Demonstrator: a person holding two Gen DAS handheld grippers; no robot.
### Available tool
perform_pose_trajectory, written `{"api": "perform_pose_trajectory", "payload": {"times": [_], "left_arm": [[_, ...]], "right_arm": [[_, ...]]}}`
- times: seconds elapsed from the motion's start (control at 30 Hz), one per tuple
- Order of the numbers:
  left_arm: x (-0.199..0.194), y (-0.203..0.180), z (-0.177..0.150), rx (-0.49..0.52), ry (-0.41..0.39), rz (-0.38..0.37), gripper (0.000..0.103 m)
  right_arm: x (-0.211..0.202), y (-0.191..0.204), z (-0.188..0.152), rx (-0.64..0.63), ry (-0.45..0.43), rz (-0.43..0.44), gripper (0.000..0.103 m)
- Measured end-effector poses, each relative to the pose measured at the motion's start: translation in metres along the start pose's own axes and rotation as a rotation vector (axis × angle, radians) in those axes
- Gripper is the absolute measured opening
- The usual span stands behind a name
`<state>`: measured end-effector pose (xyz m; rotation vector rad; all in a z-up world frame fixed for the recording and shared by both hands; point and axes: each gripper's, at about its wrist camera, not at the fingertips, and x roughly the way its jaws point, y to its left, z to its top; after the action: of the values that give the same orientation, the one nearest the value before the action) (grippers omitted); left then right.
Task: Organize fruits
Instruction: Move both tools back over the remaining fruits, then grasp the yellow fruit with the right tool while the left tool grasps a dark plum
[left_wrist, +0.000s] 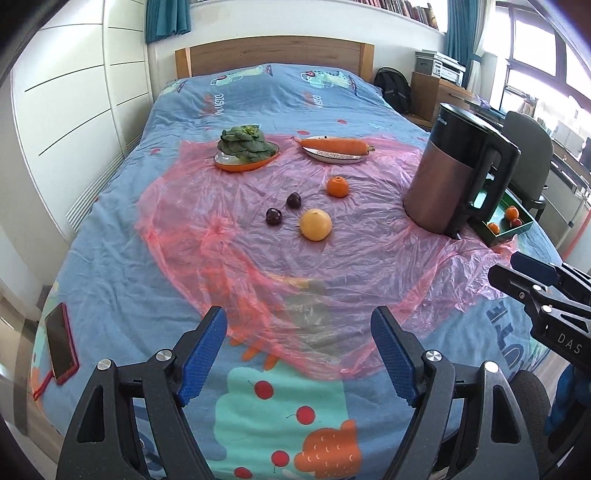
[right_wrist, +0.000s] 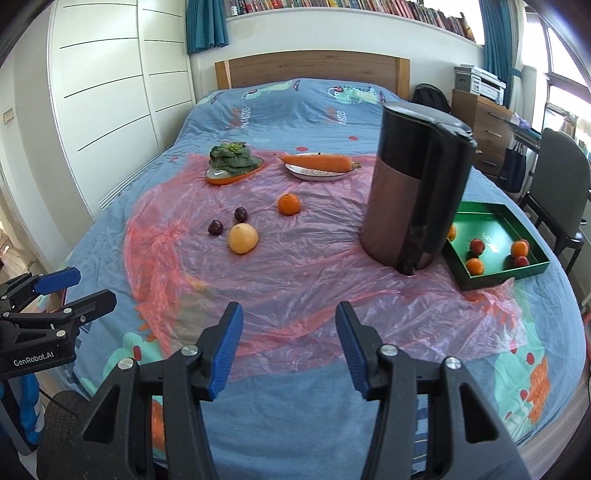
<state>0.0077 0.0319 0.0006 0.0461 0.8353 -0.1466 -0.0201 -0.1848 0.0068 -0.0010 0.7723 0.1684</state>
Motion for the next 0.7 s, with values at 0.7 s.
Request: {"api": "perform_pose_trajectory", "payload": {"times": [0.7], "left_arm": [[0.119, 0.066, 0.062, -0.044, 0.059, -0.053, 0.074]], "right_arm": [[0.146, 0.048, 0.046, -0.039, 0.090, 0.112, 0.073]]}}
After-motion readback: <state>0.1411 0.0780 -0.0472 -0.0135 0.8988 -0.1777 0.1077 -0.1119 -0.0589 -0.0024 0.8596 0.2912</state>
